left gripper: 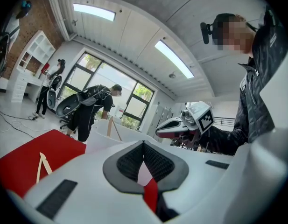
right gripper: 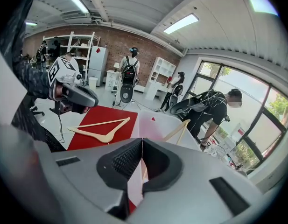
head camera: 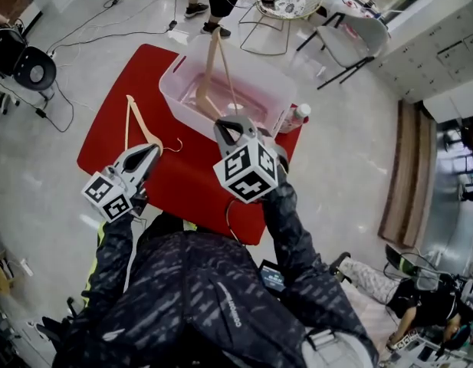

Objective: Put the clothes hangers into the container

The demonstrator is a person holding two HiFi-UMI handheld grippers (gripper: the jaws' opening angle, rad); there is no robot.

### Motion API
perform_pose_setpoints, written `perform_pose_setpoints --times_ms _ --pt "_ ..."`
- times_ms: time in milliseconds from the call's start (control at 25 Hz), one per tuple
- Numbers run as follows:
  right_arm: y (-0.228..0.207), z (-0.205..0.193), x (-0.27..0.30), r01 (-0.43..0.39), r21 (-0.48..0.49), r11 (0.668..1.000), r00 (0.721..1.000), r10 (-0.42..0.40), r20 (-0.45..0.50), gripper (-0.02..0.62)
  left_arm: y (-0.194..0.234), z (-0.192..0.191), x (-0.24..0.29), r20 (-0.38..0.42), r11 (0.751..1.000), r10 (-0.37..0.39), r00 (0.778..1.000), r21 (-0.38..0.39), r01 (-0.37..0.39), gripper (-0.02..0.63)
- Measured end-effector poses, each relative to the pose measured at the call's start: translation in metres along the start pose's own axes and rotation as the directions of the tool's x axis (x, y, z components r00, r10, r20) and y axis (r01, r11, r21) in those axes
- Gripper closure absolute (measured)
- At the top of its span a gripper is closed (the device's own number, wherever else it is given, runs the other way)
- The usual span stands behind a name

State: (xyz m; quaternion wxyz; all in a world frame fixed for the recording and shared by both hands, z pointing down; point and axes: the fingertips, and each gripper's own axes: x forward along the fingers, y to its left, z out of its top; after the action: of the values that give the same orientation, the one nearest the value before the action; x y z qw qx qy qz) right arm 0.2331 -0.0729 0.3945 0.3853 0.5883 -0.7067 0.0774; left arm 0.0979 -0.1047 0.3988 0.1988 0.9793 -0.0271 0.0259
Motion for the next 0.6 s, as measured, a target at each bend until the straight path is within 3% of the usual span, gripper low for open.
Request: perform_pose_setpoints --times_ms 360,600 --pt "0.038 0.001 -0.016 -0.087 -0.022 0.996 0.995 0.088 0.044 0.58 -0.031 -0.005 -0.009 0.03 0.998 0.054 0.998 -0.021 -0.054 0.595" --pt "0.068 -0.011 -0.011 -0.173 -0.055 0.983 0.983 0.176 0.05 0.578 -0.057 -0.029 -0.023 0.028 0.995 0.094 0.995 -0.016 -0.094 0.594"
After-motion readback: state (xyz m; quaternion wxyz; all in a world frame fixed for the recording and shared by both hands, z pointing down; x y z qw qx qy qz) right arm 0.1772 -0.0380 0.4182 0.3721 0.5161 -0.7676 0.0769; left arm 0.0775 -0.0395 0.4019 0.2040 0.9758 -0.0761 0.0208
